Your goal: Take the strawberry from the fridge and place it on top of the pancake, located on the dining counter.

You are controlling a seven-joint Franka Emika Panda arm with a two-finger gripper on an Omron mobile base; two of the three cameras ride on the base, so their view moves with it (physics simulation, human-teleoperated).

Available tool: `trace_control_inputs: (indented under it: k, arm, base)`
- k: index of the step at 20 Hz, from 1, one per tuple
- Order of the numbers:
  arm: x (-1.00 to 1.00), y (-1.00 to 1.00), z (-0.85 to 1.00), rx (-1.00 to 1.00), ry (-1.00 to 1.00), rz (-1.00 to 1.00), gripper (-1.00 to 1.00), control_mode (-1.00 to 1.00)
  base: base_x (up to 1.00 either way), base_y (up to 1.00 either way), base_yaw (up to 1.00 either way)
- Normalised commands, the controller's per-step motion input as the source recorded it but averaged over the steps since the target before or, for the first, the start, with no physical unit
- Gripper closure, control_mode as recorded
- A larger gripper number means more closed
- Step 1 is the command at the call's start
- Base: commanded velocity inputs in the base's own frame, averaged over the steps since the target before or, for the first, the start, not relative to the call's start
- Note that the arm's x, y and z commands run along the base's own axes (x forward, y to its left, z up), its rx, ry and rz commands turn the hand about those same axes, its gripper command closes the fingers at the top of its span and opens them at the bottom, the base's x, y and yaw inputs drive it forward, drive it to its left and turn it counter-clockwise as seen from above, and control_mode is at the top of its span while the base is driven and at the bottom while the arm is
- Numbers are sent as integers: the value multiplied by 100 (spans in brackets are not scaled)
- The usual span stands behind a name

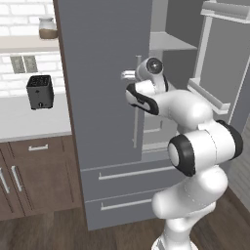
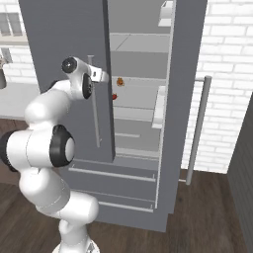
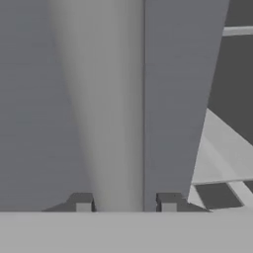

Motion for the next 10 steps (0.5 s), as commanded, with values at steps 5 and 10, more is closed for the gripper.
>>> trace_control_inputs:
  k: [5,10]
  arm:
    - [-5,0,0,0,-3,-3,100,-100]
    - [-45,2,0,-2,1,-14,100,-100]
  base:
    - [0,0,0]
    - [0,0,0]
